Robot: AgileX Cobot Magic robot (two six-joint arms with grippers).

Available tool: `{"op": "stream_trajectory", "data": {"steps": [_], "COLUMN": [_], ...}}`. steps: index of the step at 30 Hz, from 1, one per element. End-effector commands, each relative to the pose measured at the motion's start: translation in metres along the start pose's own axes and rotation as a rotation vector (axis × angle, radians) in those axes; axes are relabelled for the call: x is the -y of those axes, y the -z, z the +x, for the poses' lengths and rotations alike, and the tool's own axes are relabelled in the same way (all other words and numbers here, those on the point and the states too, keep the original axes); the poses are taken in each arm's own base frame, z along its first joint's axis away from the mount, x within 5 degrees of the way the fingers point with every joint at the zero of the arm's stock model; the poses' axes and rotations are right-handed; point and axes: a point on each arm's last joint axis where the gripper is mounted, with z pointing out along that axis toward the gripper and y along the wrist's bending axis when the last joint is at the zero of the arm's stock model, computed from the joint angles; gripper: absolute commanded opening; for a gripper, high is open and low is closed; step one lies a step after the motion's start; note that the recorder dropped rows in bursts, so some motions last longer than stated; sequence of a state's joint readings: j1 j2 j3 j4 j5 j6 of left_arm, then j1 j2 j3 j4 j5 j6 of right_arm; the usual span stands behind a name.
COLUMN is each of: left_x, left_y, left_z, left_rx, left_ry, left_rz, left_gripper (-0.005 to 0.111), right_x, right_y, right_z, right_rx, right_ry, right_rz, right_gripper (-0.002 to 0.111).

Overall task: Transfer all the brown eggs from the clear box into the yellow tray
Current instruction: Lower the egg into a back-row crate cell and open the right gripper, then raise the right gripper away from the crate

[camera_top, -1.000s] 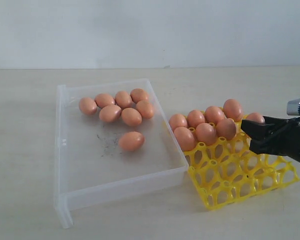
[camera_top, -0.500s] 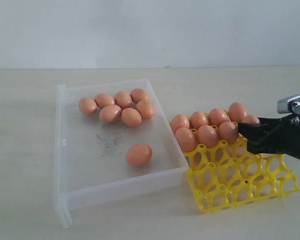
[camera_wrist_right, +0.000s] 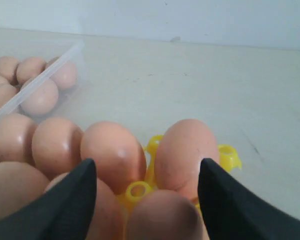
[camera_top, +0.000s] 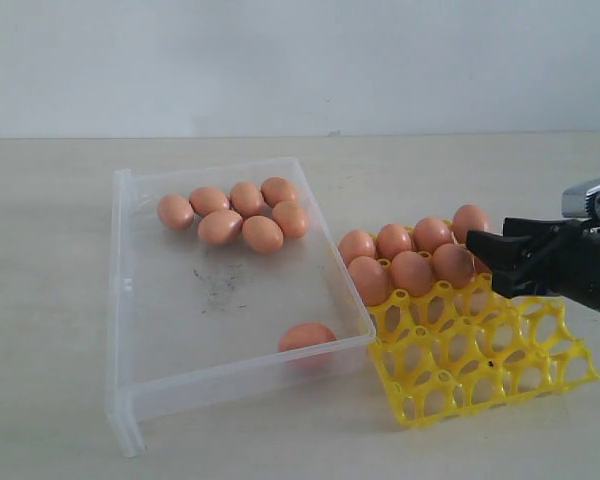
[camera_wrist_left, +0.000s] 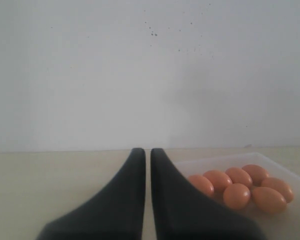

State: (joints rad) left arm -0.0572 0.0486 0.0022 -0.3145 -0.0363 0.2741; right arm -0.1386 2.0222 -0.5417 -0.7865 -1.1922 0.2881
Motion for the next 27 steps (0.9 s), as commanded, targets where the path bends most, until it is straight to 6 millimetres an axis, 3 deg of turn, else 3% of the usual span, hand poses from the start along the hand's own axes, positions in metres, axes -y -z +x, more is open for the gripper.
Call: {"op": "stream_trajectory", "data": {"steps": [1,9,17,27], "left_x": [0.000,0.000,0.000,0.000], "left_y": [0.000,0.000,0.000,0.000], "left_z": [-0.002,-0.002,-0.002,-0.002], "left_rx": [0.013,0.013,0.013,0.013], "left_ry": [0.000,0.000,0.000,0.000], "left_rz": [-0.002,-0.002,-0.002,-0.002], "left_gripper": [0.004,0.004,0.004,0.004], "right_x": [-0.002,0.002,0.019,0.016], "right_y": [0.001,0.002,0.000,-0.001], "right_z": [-0.009,-0.014,-0.024,-0.023], "right_rx": [0.043,0.066,0.127,0.123], "right_ry": [0.051,0.075,0.038,-0.013], "right_rz": [-0.012,0.036,0.180,0.145], "right_gripper": [0.055,0.055,0.055,0.055]}}
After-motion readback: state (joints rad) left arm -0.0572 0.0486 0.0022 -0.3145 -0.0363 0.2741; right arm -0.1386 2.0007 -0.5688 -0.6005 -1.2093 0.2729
